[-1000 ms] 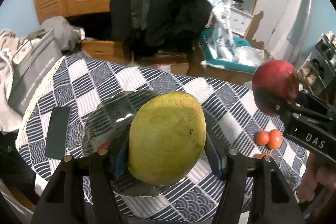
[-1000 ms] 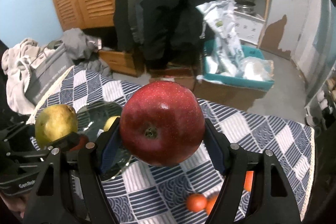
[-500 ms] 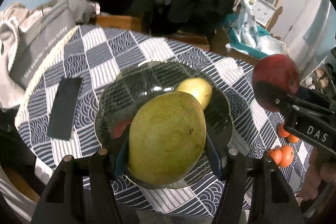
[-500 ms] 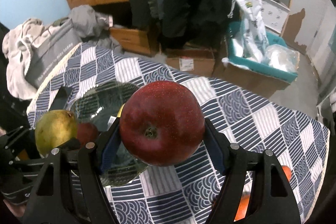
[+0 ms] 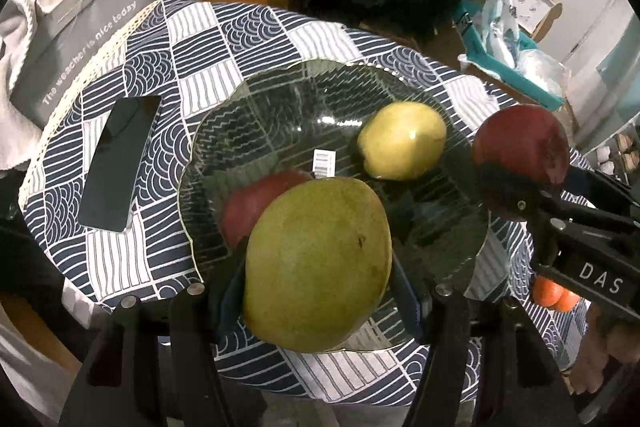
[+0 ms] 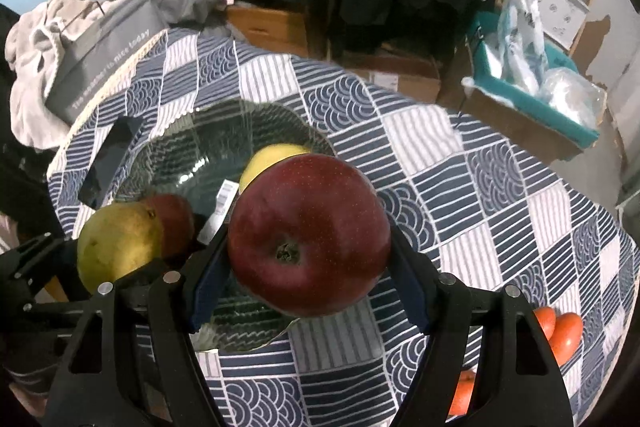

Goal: Organize fruits
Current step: 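Lower the mango into the glass bowl with left tool while right tool lowers the apple, then open both tools and withdraw them from the bowl toward the oranges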

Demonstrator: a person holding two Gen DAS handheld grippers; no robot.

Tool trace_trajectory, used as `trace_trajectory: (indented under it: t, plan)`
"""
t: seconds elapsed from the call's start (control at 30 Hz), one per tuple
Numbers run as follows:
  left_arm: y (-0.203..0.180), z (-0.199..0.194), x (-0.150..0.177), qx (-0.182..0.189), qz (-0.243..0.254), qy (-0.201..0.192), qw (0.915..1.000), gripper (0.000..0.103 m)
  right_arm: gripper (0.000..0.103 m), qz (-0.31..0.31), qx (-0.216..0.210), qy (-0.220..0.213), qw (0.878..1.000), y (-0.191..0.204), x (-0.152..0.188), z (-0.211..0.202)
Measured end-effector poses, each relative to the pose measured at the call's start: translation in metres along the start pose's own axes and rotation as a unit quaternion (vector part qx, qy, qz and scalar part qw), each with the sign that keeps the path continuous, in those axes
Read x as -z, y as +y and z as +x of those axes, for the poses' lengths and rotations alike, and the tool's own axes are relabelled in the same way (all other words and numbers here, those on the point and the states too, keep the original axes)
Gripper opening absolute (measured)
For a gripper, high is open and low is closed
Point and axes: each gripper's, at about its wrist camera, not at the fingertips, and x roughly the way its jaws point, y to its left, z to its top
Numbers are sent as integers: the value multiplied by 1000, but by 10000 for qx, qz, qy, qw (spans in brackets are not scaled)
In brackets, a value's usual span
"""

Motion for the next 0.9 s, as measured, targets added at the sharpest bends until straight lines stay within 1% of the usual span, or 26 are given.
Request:
trace_trajectory:
  t: [0.23,0.53,0.57,0.63,0.67,0.7,0.77,0.83,0.9]
  plan:
    - [-2,10,3,9,-14,152,9999,65,74,-79,-49,214,9997,3,5,13]
    - [-6,17,5,-14,48,334,9994,65,74,-43,-263,363,9990,5,5,20]
    - [-6,16,5,24,33,285,9996,65,74,-39,-285,395,9988,5,5,21]
    - [-5,8,3,24,32,85,10000,73,74,-44,-311,467,9984,5,6,23]
    - [-6,4,2,-18,64,-6,10000,82,75,-34,-322,477,9983,5,6,24]
    - [-8,1,2,-121,137,-84,9998,85,75,-21,-338,482,9983,5,7,24]
    - [-9,-1,1,-184,205,-123,9995,85,76,54,-410,436,9982,3,6,22]
    - [-9,0,0,-115,195,-78,9997,85,76,84,-456,238,9986,2,3,12]
    - [-10,0,0,-92,182,-43,9998,85,76,127,-483,138,9987,1,-2,4]
